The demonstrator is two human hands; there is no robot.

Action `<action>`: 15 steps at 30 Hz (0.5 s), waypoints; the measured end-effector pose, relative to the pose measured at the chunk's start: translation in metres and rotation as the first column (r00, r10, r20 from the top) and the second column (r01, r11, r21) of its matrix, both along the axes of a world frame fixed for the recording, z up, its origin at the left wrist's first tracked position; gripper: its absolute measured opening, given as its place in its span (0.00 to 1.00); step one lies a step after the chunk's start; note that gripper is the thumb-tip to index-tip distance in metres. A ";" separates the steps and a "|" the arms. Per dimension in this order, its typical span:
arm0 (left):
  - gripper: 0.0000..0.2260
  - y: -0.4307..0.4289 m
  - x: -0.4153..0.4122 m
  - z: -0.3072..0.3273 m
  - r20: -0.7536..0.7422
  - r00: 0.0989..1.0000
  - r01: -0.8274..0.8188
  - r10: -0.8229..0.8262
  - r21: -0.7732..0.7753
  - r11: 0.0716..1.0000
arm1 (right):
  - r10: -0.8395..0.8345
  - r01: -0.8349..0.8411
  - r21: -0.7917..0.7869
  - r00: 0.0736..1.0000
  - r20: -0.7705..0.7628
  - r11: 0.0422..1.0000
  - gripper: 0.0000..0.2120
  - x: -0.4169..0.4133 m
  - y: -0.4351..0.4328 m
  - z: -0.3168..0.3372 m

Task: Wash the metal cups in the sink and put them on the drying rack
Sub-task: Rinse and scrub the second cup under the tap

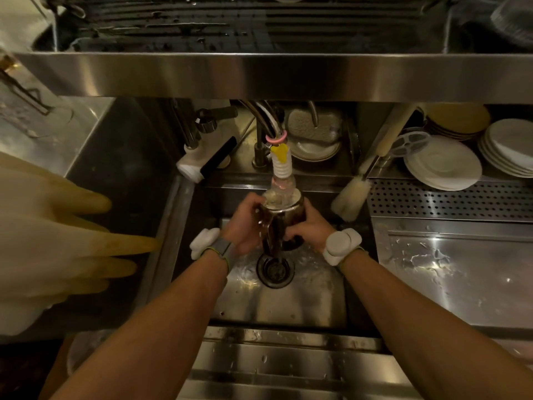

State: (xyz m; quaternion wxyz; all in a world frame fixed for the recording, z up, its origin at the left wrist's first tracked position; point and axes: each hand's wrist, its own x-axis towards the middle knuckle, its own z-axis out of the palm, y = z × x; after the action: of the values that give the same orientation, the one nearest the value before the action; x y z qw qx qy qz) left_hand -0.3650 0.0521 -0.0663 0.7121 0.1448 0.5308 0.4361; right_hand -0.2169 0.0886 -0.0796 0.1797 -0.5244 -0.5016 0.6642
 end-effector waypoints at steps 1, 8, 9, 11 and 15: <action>0.19 0.000 0.003 0.001 -0.006 1.000 -0.007 0.007 0.022 1.000 | 0.035 -0.035 0.025 0.999 0.017 0.999 0.46 0.000 -0.001 0.003; 0.23 0.014 0.012 0.013 -0.579 0.812 -0.078 0.074 0.018 0.997 | 0.057 -0.080 0.169 0.989 0.139 0.982 0.54 -0.003 -0.011 0.001; 0.21 0.014 0.013 0.015 -0.627 0.778 -0.056 0.052 0.013 0.998 | 0.045 -0.072 0.181 0.988 0.151 0.981 0.54 -0.004 -0.012 0.001; 0.18 0.011 0.015 0.017 -0.696 0.718 0.069 -0.025 0.036 0.997 | 0.019 -0.050 0.197 0.987 0.159 0.979 0.53 -0.006 -0.013 0.002; 0.21 0.003 0.017 0.017 -0.693 0.721 0.096 -0.014 0.080 0.992 | -0.001 -0.035 0.248 0.990 0.142 0.968 0.50 -0.007 -0.016 0.002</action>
State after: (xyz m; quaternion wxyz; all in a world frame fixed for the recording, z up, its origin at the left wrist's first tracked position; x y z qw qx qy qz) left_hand -0.3478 0.0549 -0.0492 0.4665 0.3515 0.7284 0.3581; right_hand -0.2240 0.0730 -0.0779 0.2026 -0.5390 -0.5971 0.5585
